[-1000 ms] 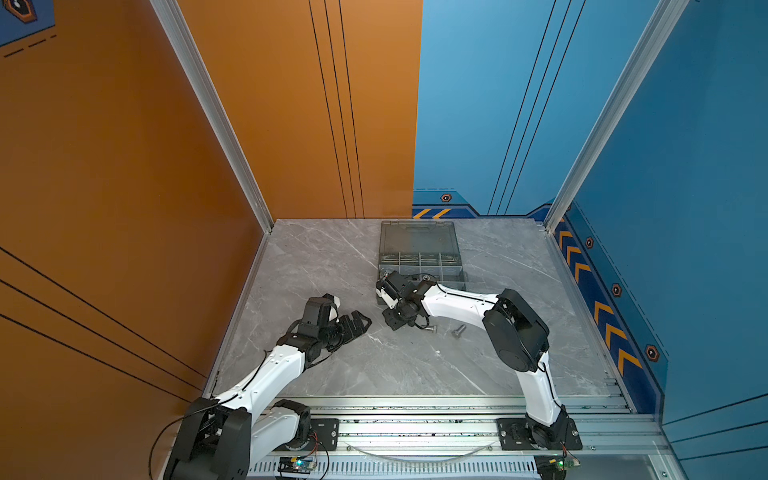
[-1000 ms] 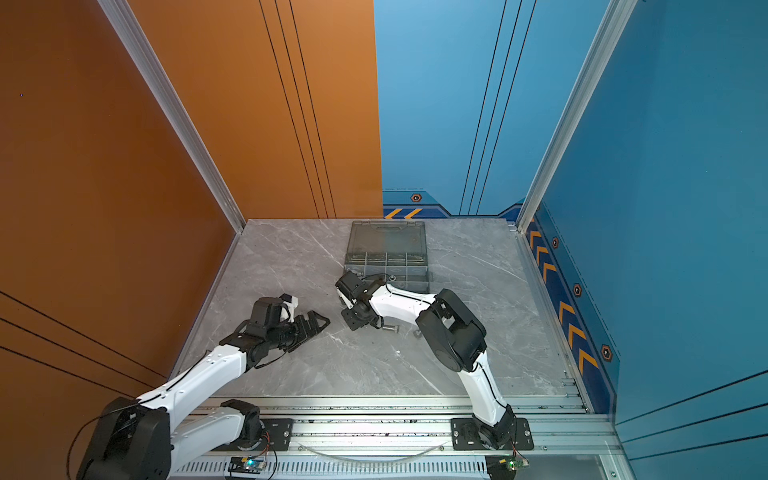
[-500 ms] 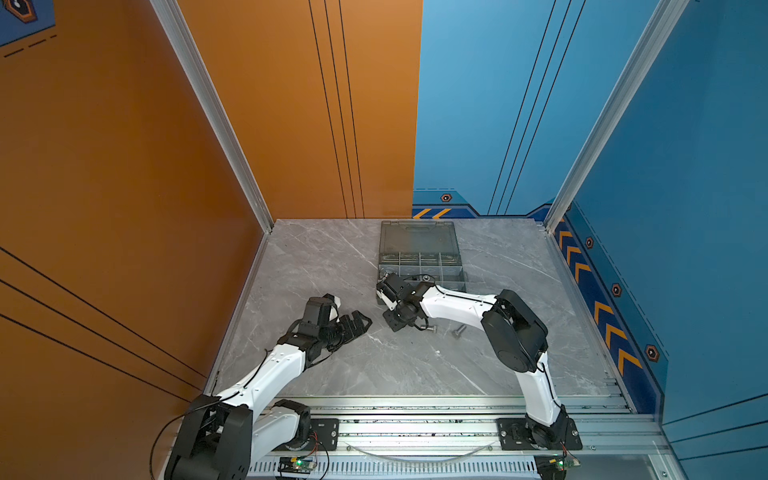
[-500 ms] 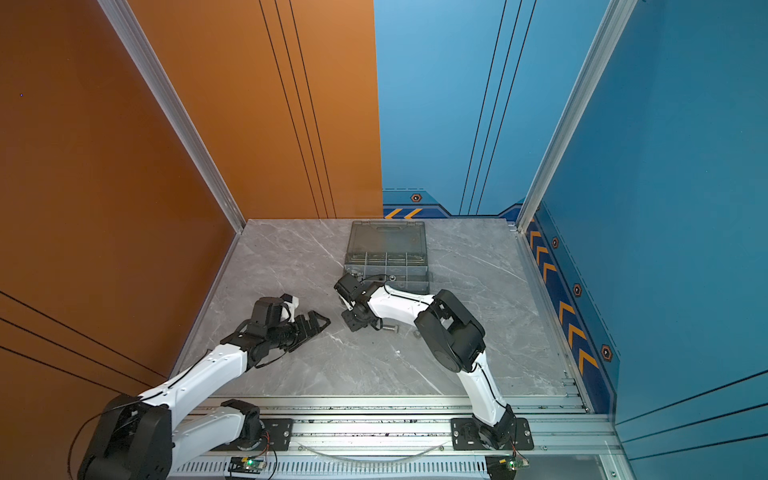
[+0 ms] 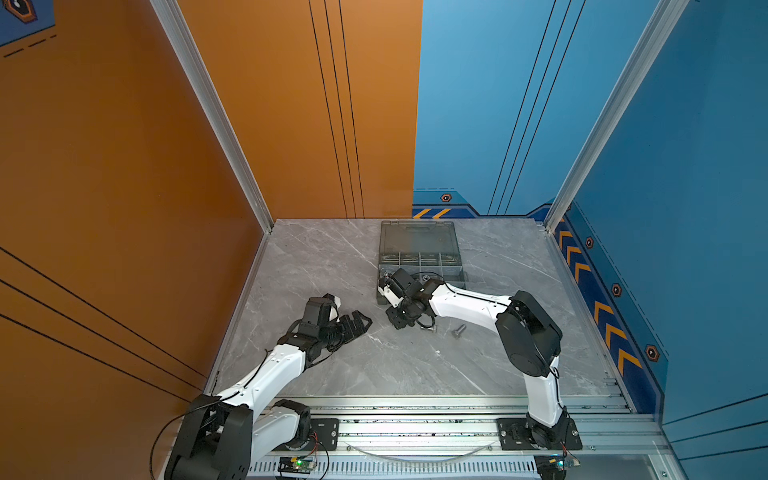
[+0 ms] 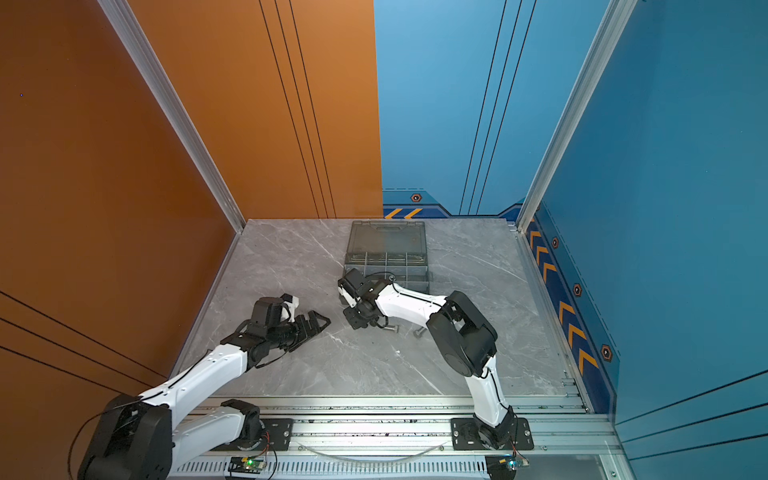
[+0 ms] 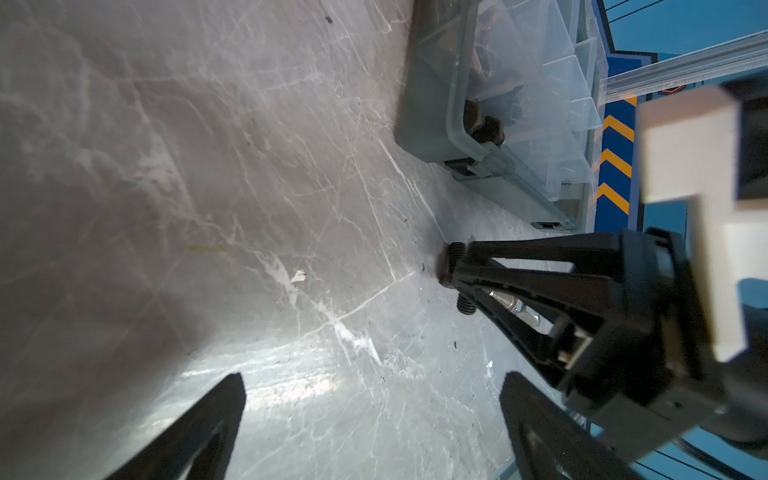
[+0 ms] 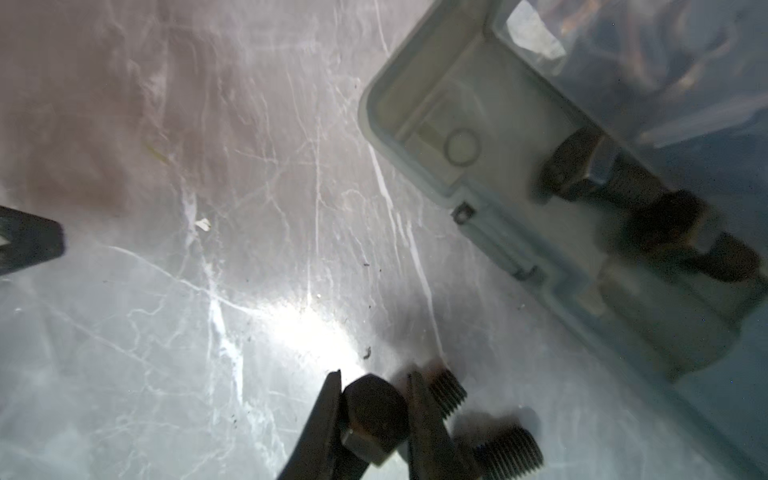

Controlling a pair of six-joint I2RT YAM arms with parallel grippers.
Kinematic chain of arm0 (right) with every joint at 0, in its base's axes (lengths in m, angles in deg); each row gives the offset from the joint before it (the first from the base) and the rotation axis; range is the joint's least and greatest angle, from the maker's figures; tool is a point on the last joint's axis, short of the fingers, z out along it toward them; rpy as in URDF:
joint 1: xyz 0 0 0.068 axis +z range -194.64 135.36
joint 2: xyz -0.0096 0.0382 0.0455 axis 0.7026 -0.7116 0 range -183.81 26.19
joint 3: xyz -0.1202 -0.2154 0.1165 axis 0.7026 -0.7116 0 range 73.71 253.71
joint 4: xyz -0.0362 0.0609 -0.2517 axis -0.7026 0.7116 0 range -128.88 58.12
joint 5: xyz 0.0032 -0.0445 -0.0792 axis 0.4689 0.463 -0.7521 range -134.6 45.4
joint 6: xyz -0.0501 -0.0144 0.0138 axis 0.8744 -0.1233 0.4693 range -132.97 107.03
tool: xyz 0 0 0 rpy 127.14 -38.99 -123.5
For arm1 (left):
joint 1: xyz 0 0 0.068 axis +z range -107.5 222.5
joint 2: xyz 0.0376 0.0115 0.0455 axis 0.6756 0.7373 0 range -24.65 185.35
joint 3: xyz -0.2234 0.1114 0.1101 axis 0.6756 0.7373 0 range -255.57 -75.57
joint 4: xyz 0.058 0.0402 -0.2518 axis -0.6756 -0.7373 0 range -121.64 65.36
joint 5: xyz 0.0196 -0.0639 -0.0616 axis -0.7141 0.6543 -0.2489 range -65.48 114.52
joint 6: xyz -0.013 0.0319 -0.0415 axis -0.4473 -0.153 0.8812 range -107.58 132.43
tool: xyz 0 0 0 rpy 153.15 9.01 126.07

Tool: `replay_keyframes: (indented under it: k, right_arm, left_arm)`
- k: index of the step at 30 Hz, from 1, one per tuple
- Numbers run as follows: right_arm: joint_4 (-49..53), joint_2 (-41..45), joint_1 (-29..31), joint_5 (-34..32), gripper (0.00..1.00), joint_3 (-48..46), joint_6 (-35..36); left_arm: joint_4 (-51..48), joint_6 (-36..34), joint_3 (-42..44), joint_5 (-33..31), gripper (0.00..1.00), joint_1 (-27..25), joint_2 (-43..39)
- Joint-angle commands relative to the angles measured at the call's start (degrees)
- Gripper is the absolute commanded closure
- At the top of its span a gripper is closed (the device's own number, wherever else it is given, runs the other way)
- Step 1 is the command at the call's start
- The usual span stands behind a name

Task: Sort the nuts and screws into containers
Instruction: 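Lift the black hex bolt with the right gripper over the organizer, then open the right gripper to drop the bolt into the compartment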

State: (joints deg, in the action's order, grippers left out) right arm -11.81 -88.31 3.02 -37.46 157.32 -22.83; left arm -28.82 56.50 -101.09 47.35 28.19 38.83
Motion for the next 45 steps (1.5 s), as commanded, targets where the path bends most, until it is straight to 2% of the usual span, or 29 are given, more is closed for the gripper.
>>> replay_keyframes:
  k: [1,8,15,22,24,35,40,45]
  right_arm:
    - [-1.85,2.91,-1.15,1.85,0.96,-0.73,1.26]
    - [-1.35,3.94,-4.03,2.42,0.96,1.49,3.18]
    - [3.44,0.58,-6.65,-2.41,0.96,8.79,9.42]
    - [6.02,-2.63,-7.15,-6.57,0.95,12.99,12.56]
    - [6.06,-3.16,-8.98,-7.32,0.95,13.26,12.93]
    - [6.4,-6.7,-9.63,-10.19,0.93,13.76,13.16]
    - [7.07,-7.99,-9.65,-10.65,0.88,14.72,13.19]
    - [7.56,-8.48,-9.51,-11.42,0.68,15.39,12.92]
  left_arm:
    - [0.01,0.13,0.67,1.3,0.03,0.46,-0.65]
    - [-0.11,0.18,0.72,1.37,0.02,0.42,-0.9]
    - [-0.46,0.22,0.72,1.33,0.02,0.42,-1.25]
    - [-0.73,0.36,0.54,1.05,0.02,0.45,-1.35]
    - [-0.74,0.32,0.42,1.06,0.02,0.47,-1.33]
    - [-0.65,0.31,0.15,1.08,0.02,0.42,-0.82]
    - [-0.83,0.39,0.21,1.08,0.02,0.44,-0.98]
    - [-0.79,0.4,-0.01,1.08,0.02,0.38,-0.91]
